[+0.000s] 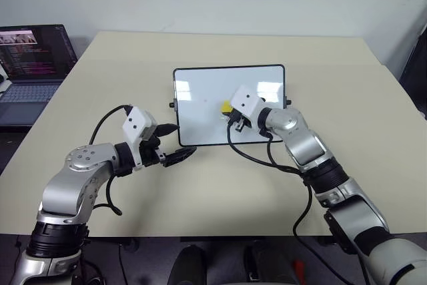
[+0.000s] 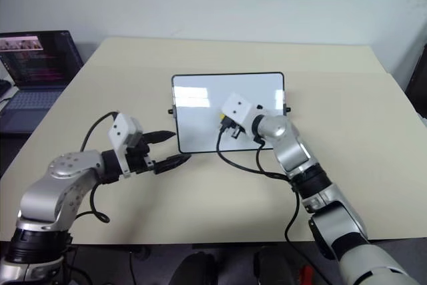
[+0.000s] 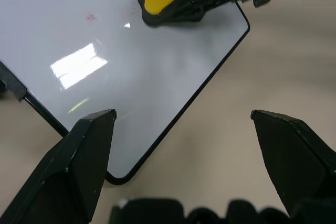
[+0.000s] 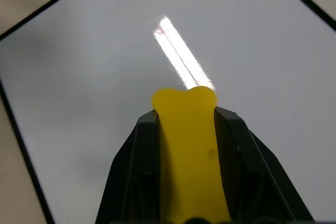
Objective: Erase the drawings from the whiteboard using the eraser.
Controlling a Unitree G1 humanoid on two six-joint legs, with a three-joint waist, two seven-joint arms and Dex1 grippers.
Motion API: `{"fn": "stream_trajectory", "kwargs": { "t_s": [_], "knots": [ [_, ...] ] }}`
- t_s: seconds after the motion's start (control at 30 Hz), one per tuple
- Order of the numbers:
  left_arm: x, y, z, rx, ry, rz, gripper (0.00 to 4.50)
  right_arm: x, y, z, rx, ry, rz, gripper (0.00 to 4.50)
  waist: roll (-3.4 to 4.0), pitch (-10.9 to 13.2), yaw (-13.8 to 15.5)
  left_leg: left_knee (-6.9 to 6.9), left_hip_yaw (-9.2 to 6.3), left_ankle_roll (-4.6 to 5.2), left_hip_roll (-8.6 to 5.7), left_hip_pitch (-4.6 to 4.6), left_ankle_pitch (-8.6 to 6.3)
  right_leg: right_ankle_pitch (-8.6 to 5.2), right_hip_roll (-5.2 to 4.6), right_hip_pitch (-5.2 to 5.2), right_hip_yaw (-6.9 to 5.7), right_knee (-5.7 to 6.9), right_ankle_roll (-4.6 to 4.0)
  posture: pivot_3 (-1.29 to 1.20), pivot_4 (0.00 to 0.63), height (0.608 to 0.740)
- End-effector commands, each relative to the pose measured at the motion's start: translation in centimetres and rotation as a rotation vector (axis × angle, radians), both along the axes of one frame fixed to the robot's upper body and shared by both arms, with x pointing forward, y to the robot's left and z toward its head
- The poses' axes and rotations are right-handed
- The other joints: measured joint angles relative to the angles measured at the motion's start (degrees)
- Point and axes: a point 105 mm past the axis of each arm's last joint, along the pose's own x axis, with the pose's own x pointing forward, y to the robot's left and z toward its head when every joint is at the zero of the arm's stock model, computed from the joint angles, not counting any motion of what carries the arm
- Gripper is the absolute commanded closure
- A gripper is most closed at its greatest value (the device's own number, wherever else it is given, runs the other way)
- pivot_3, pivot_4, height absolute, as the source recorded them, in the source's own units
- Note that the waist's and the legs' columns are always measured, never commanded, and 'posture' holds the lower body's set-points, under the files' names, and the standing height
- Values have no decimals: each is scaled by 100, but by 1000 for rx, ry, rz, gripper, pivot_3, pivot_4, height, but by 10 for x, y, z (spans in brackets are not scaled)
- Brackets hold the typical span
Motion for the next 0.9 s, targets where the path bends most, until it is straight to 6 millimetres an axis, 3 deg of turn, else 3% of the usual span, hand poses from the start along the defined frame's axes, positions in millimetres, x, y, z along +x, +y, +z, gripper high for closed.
{"fn": "stream_trajectory", "kwargs": {
  "t_s": [0.03,0.13,0.3,0.47,0.63,0.7,0.83,0.9],
  "knots": [
    [-3,1,11,9,-34,-23,0,-2,-17,-11,-32,65,-25,3410,-2,-1,16,1,-1,0,0,0,0,0,0,1,-2,-1,0,0,150,740],
    [-1,2,14,1,-39,-17,0,-11,-12,-19,-48,99,12,3410,-2,-1,6,2,-1,0,0,3,0,0,0,4,-1,-1,0,0,150,740],
    [-2,0,14,5,-34,-29,0,4,-16,7,40,1,-61,3410,-1,-1,-17,2,0,0,2,5,0,0,2,4,0,1,0,0,150,740],
    [-3,-2,12,6,-32,-36,0,-3,-3,2,30,44,8,3410,-2,-1,-9,2,0,0,1,4,1,0,2,3,1,0,1,0,150,740],
    [-4,-4,11,4,-28,-43,0,6,5,19,68,-26,-23,3410,0,0,-43,-1,4,0,3,4,0,0,3,0,7,1,0,0,150,740],
    [-4,-5,11,5,-27,-45,0,3,8,14,45,1,9,3410,0,0,-27,-1,1,0,4,3,0,0,5,-1,3,2,0,0,150,740],
    [-5,-4,11,5,-25,-46,0,-14,16,-15,-53,114,107,3410,-1,-1,-12,-3,2,0,1,0,0,0,2,-1,3,-3,0,0,150,740],
    [-5,-5,11,5,-22,-48,0,-6,12,-5,-16,56,53,3410,-1,0,-14,-3,2,0,1,-1,0,0,2,-1,3,-4,0,0,150,740]
  ]
}}
